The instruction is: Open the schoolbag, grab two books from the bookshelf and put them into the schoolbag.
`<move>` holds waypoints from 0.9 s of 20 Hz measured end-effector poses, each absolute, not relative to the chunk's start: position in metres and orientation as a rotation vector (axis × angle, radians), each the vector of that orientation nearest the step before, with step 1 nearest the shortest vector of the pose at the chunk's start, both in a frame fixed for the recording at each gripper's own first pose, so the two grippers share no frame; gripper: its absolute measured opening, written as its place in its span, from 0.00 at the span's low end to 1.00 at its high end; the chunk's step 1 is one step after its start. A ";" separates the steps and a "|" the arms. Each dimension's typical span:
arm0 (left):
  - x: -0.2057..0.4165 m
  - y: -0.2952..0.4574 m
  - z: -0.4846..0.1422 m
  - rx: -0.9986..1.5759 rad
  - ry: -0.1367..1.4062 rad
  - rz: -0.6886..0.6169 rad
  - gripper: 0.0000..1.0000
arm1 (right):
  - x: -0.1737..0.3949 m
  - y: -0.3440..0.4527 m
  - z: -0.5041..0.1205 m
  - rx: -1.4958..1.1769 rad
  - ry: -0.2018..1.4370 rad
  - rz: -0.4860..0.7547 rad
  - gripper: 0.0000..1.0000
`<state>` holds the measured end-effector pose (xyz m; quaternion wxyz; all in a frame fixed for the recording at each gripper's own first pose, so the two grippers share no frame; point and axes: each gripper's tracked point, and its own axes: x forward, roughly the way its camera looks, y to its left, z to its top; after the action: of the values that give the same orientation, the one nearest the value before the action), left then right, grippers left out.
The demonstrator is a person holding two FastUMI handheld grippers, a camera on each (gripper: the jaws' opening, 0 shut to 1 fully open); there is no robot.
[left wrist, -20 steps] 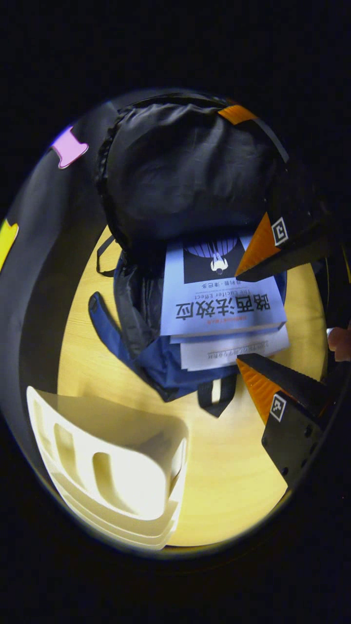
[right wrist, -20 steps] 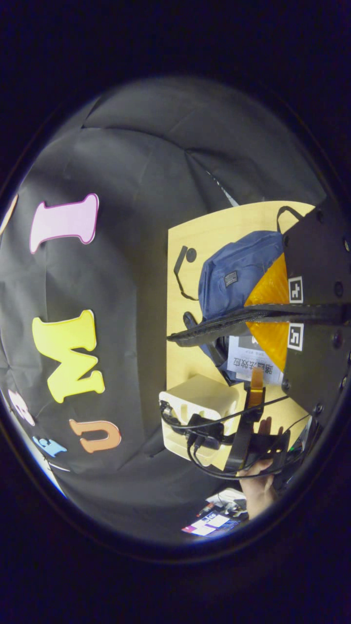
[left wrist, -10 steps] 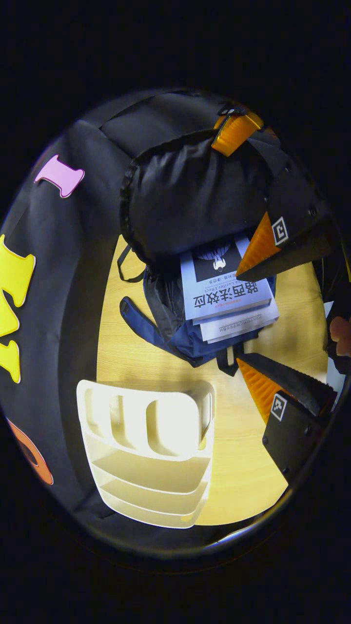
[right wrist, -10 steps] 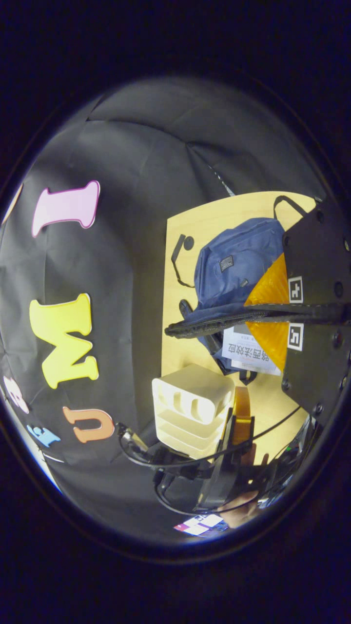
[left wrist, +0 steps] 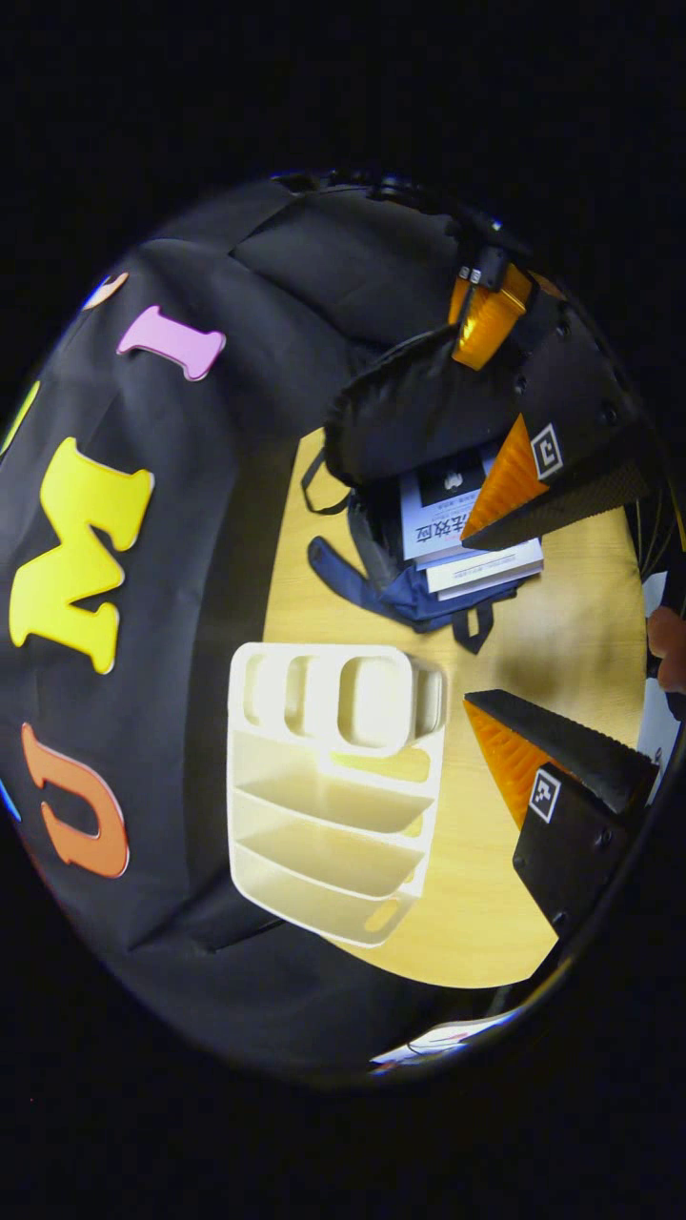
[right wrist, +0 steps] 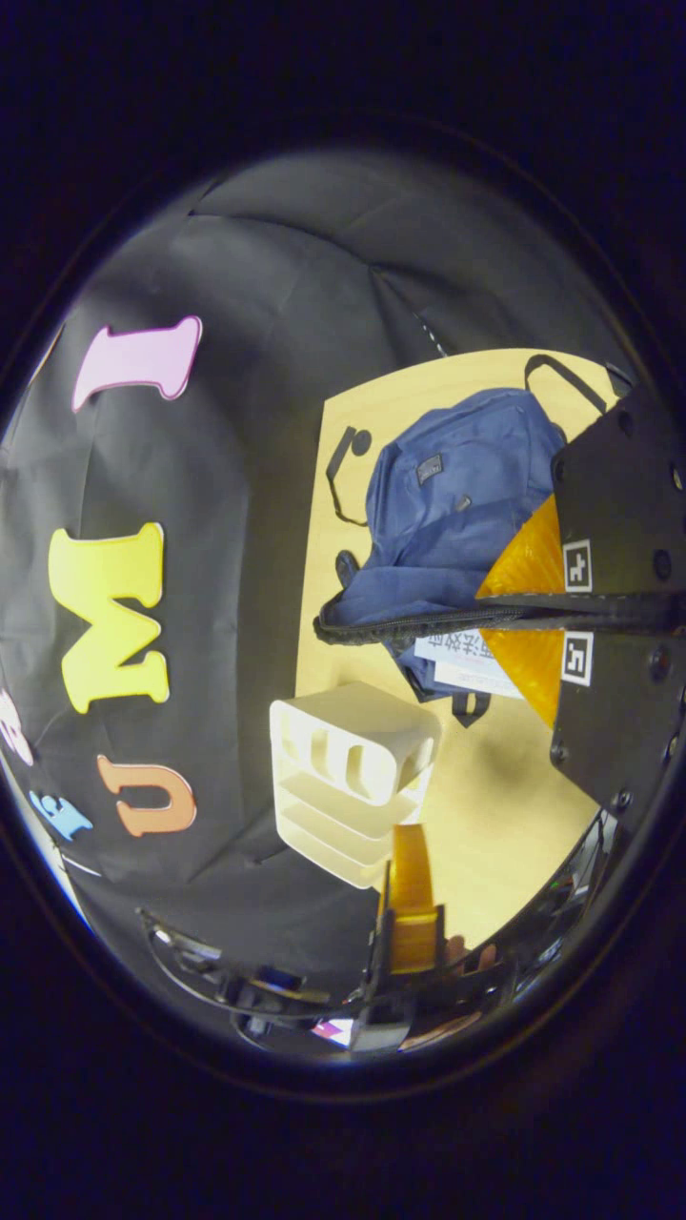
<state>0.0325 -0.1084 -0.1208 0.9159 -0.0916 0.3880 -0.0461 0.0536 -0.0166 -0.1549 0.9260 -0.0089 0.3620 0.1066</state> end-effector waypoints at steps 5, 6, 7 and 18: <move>0.037 -0.064 -0.080 -0.205 0.604 -0.018 0.94 | 0.045 0.014 -0.176 0.003 0.775 0.245 0.07; 0.036 -0.057 -0.071 -0.202 0.570 -0.007 0.94 | 0.043 0.021 -0.176 0.018 0.783 0.253 0.11; 0.037 -0.049 -0.063 -0.200 0.537 0.003 0.93 | 0.042 0.027 -0.174 0.027 0.781 0.259 0.15; 0.038 -0.025 0.002 -0.202 0.328 0.029 0.94 | 0.047 0.049 -0.082 0.038 0.484 0.239 0.97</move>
<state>0.0378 -0.0250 0.0015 0.9814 -0.1006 0.1631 0.0144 0.0468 0.0490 -0.0821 0.9636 0.0189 0.2393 0.1181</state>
